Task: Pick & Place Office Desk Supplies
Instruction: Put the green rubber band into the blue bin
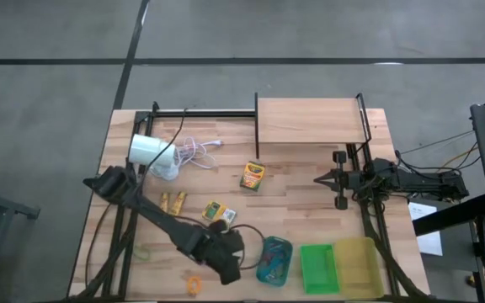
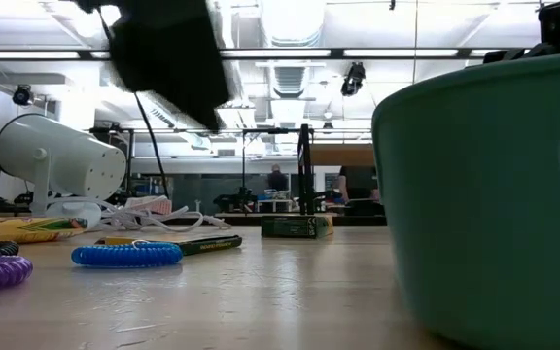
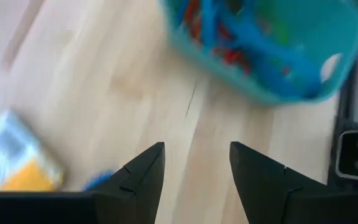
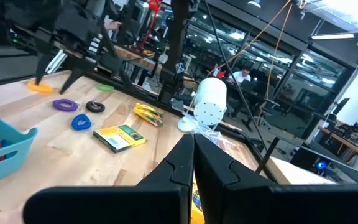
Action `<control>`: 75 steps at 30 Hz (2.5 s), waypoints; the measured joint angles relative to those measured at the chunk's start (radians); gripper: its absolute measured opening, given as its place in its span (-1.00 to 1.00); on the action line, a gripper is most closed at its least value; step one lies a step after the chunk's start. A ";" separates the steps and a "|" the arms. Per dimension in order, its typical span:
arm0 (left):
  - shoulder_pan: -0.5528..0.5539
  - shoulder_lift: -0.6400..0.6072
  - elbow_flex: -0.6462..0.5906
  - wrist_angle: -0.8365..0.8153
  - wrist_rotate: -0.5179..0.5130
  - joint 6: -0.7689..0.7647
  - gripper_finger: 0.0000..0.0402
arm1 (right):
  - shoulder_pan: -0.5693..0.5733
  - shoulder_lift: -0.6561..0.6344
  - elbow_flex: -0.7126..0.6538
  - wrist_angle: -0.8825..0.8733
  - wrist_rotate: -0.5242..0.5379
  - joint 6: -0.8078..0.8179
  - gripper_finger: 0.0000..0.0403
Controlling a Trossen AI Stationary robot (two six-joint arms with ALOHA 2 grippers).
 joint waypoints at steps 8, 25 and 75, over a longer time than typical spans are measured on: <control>-0.069 0.000 0.000 -0.236 -0.001 -0.421 -0.08 | 0.000 0.000 0.000 0.000 0.000 0.000 -0.96; -0.372 -0.082 -0.001 -0.628 0.058 -1.275 -0.09 | 0.000 0.000 0.000 0.000 0.000 0.000 -0.96; -0.573 -0.565 -0.751 -0.020 0.305 -0.998 -0.09 | 0.000 0.000 0.000 0.000 0.000 0.000 -0.96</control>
